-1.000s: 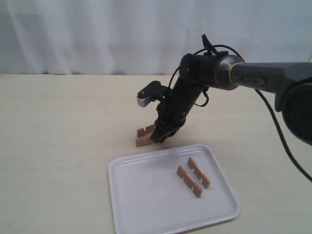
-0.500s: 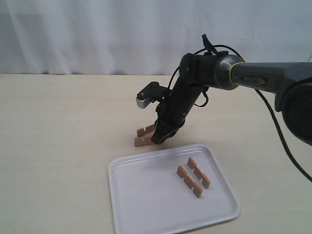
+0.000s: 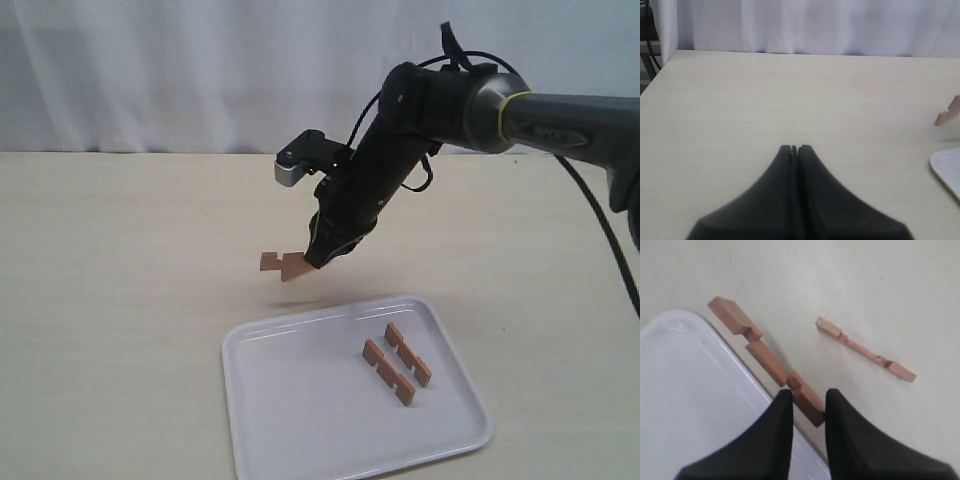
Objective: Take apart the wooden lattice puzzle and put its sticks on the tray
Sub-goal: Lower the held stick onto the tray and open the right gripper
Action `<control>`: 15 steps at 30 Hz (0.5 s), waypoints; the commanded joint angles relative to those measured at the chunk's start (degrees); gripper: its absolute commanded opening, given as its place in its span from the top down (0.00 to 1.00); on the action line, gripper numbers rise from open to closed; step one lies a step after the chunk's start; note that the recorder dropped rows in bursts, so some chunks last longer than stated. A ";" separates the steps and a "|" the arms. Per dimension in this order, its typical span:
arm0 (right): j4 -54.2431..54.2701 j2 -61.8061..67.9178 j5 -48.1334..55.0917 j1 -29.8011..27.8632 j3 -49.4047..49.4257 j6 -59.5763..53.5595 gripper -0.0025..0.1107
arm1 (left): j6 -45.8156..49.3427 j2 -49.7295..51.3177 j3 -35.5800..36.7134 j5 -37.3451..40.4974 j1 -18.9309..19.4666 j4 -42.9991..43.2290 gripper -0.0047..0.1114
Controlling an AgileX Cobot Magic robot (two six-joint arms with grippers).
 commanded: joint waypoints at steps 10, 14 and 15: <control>1.31 -8.20 5.95 0.53 7.89 4.81 0.94 | 0.04 -0.06 0.13 -0.40 0.05 0.36 0.96; 1.53 -12.16 1.55 1.55 16.47 4.81 0.94 | 0.04 -0.06 0.13 -0.40 0.05 0.36 0.96; 1.53 -13.07 0.23 1.85 18.62 5.04 0.94 | 0.04 -0.06 0.13 -0.40 0.05 0.36 0.96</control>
